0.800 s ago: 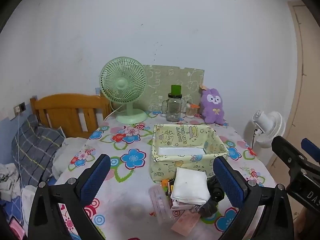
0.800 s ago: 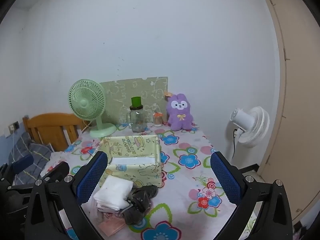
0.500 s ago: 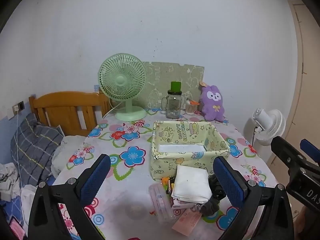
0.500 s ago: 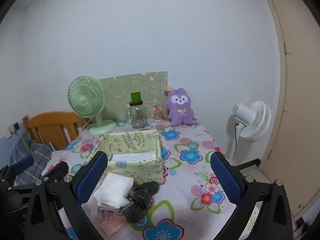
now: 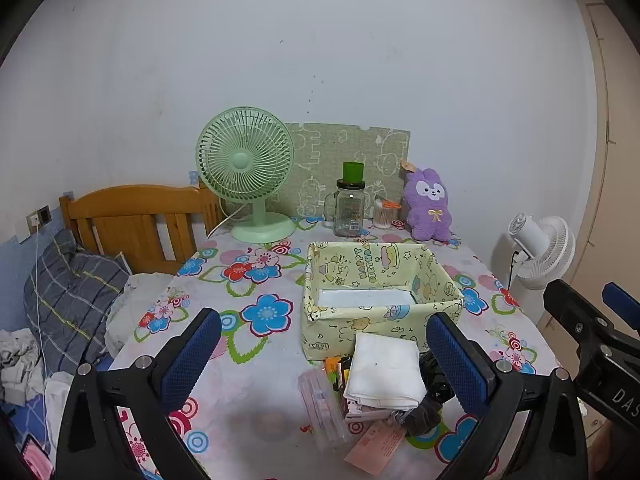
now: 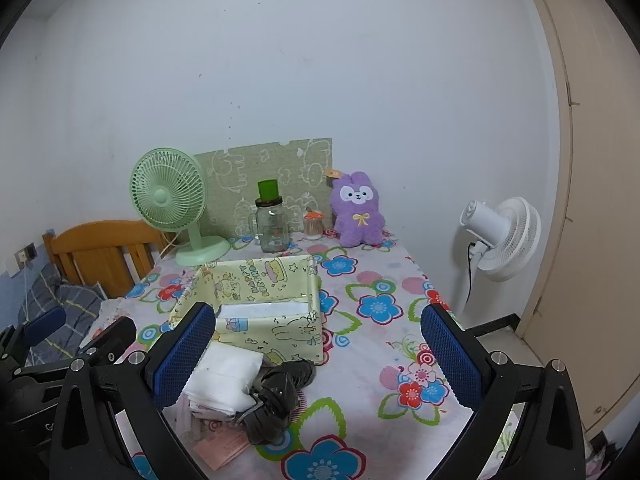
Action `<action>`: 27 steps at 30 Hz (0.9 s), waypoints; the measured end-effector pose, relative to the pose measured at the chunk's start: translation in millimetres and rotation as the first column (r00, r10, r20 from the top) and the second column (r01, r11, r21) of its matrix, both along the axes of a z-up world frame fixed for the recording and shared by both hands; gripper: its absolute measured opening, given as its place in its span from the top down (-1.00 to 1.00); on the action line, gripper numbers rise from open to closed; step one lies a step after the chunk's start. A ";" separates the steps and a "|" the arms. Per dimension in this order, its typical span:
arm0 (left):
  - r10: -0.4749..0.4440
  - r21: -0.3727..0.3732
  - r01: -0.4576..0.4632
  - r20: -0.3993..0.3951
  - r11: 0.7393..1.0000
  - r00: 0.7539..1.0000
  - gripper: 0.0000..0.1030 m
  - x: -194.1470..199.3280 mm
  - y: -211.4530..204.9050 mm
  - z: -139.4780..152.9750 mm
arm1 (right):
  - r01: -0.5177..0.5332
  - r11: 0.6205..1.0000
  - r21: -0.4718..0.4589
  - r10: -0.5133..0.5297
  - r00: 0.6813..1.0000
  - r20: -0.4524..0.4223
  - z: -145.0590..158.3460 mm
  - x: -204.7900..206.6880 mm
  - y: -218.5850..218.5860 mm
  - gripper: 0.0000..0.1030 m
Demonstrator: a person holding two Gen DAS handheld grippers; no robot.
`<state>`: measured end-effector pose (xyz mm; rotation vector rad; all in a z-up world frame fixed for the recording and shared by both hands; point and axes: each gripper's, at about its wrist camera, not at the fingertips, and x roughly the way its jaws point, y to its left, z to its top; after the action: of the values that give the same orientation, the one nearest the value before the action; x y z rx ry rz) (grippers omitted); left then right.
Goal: Organize soft objects
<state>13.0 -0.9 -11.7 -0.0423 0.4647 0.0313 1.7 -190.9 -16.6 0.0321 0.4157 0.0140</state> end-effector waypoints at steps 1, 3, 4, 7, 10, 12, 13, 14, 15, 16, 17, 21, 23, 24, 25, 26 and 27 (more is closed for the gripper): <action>-0.001 0.000 0.001 0.001 1.000 1.000 -1.00 -0.2 0.6 0.1 | 0.000 1.000 -0.001 0.000 1.000 0.000 -0.3 -0.2 0.2 -1.00; 0.000 0.002 0.000 0.004 1.000 1.000 -1.00 -1.1 0.4 -0.3 | 0.000 1.000 -0.001 0.000 1.000 0.002 -0.6 -0.6 0.3 -1.00; 0.001 0.002 -0.001 0.003 1.000 1.000 -1.00 -0.7 0.3 -0.3 | 0.001 1.000 -0.002 -0.001 1.000 0.001 -0.1 0.0 0.4 -1.00; 0.005 0.006 -0.005 -0.002 1.000 1.000 -1.00 -0.8 -0.1 0.0 | -0.003 1.000 0.000 0.003 1.000 0.001 -0.8 -0.6 -0.1 -1.00; 0.010 0.012 -0.010 0.004 1.000 1.000 -1.00 -2.1 -0.3 2.2 | -0.002 1.000 0.003 0.002 1.000 0.001 0.3 -0.7 -0.6 -1.00; 0.011 0.011 -0.011 0.007 1.000 1.000 -1.00 -2.8 -0.6 3.2 | -0.003 1.000 0.003 0.003 1.000 0.001 0.5 -0.8 -0.3 -1.00; 0.011 0.011 -0.011 0.008 1.000 1.000 -1.00 -2.7 -0.9 3.8 | -0.003 1.000 0.003 0.003 1.000 0.001 0.5 -0.8 -0.5 -1.00; 0.011 0.011 -0.011 0.008 1.000 1.000 -1.00 -2.2 -0.8 4.3 | -0.004 1.000 0.004 0.004 1.000 0.001 0.5 -0.7 -0.8 -1.00; 0.012 0.012 -0.012 0.008 1.000 1.000 -1.00 -2.4 -0.8 4.5 | -0.004 1.000 0.004 0.004 1.000 0.000 0.5 -0.6 -0.8 -1.00; 0.012 0.011 -0.012 0.008 1.000 1.000 -1.00 -2.6 -0.5 4.6 | -0.003 1.000 0.003 0.003 1.000 0.000 0.5 -0.5 -0.9 -1.00; 0.011 0.011 -0.011 0.007 1.000 1.000 -1.00 -2.9 -0.2 4.7 | -0.003 1.000 0.004 0.003 1.000 0.000 0.5 -0.4 -1.2 -1.00; 0.014 0.012 -0.014 0.011 1.000 1.000 -1.00 -3.8 0.4 5.2 | -0.004 1.000 0.006 0.004 1.000 0.000 0.4 -1.3 -1.4 -1.00; 0.014 0.013 -0.014 0.010 1.000 1.000 -1.00 -3.2 0.1 5.5 | -0.003 1.000 0.004 0.003 1.000 0.002 0.7 -2.1 -1.0 -1.00; 0.014 0.014 -0.015 0.011 1.000 1.000 -1.00 -3.5 0.3 6.0 | -0.003 1.000 0.003 0.003 1.000 0.002 0.9 -2.7 -0.2 -1.00; 0.015 0.013 -0.015 0.012 1.000 1.000 -1.00 -3.8 0.7 6.5 | -0.002 1.000 0.003 0.002 1.000 0.003 1.3 -3.2 0.1 -1.00; 0.015 0.014 -0.015 0.012 1.000 1.000 -1.00 -3.9 0.7 6.5 | -0.002 1.000 0.001 0.002 1.000 0.004 1.9 -3.8 0.8 -1.00; 0.015 0.014 -0.015 0.012 1.000 1.000 -1.00 -3.8 0.9 6.7 | -0.002 1.000 0.001 0.002 1.000 0.004 2.3 -4.0 1.1 -1.00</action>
<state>9.2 -0.1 -5.1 -0.0324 0.4521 0.0490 -2.3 -189.7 -14.3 0.0324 0.4118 0.0161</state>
